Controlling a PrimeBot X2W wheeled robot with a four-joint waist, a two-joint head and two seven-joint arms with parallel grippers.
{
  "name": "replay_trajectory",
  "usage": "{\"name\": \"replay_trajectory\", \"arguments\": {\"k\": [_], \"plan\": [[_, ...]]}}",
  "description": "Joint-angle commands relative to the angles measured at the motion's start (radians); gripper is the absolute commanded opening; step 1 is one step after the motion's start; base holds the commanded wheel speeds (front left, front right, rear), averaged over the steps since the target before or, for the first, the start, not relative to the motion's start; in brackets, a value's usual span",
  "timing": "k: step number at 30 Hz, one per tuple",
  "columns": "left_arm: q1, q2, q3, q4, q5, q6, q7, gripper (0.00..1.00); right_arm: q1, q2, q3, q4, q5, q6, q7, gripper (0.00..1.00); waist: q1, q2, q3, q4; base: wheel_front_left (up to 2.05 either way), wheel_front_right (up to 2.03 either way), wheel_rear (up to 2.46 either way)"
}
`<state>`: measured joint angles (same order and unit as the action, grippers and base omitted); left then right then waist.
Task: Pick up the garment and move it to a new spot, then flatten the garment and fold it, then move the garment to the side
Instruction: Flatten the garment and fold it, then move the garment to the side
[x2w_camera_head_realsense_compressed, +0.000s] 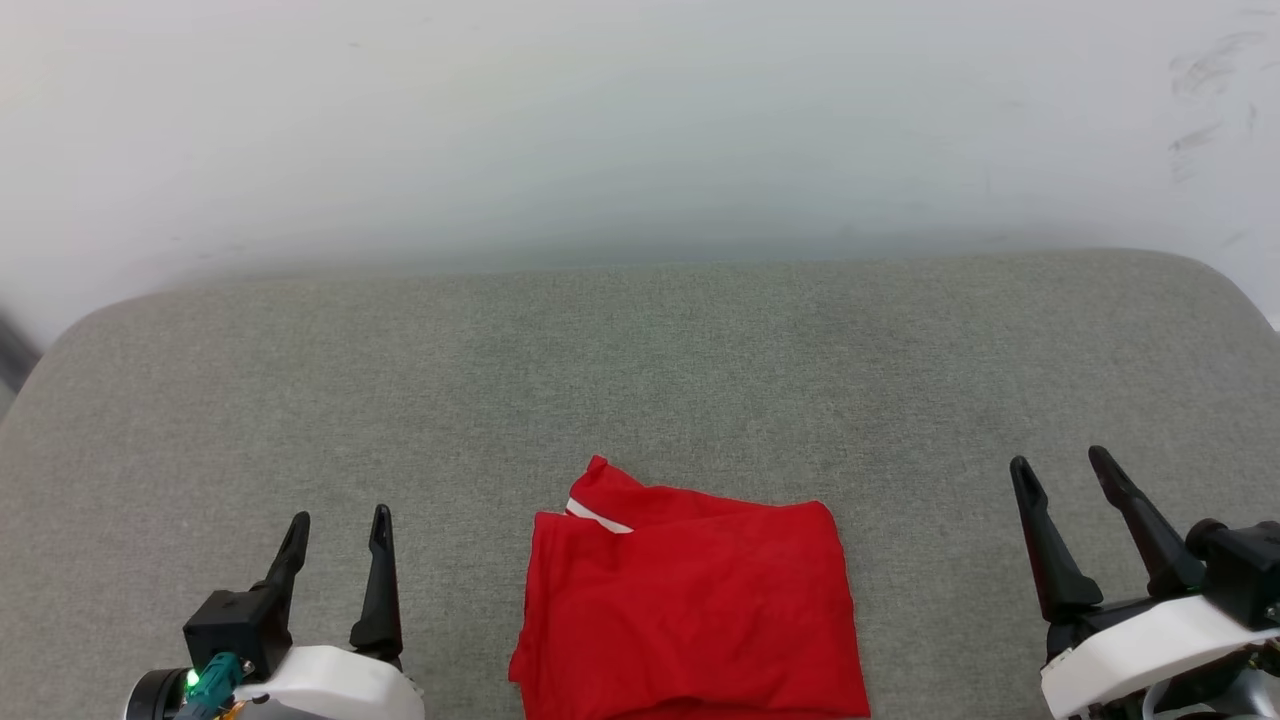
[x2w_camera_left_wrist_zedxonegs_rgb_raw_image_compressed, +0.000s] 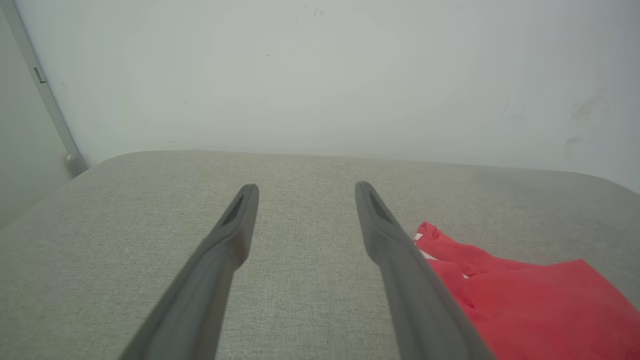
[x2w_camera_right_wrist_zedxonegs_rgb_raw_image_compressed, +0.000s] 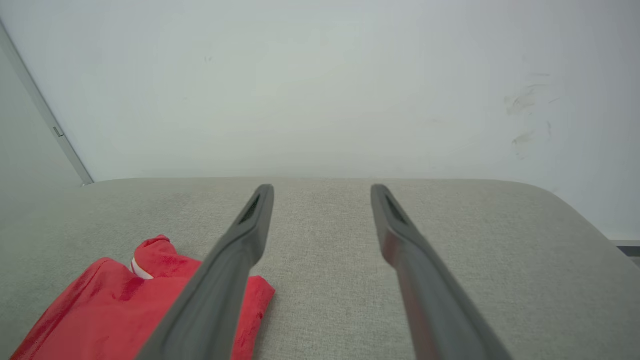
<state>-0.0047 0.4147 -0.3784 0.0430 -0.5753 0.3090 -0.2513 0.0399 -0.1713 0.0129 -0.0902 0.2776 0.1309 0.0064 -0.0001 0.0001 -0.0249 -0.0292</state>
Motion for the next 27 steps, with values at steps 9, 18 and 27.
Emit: {"name": "replay_trajectory", "arguments": {"k": [9, 18, 27], "plan": [[0.001, 0.011, 0.008, 0.002, -0.006, 0.006, -0.005, 1.00, 0.016, 0.023, -0.001, -0.051, -0.010, 0.000, 0.036, 1.00, 0.0001, -0.0001, 0.002, -0.002, 0.00, 0.00, 0.00], [-0.022, -0.003, 0.032, -0.010, 0.007, -0.002, -0.011, 1.00, 0.008, 0.004, -0.141, 0.066, 0.161, 0.000, 0.208, 1.00, 0.0001, -0.0001, 0.024, 0.029, 0.00, 0.00, 0.00], [-0.051, -0.056, 0.083, -0.053, 0.061, -0.031, -0.015, 1.00, -0.029, -0.056, -0.301, 0.273, 0.422, 0.000, 0.635, 1.00, 0.0001, -0.0001, 0.087, 0.099, 0.00, 0.00, 0.00]]}}
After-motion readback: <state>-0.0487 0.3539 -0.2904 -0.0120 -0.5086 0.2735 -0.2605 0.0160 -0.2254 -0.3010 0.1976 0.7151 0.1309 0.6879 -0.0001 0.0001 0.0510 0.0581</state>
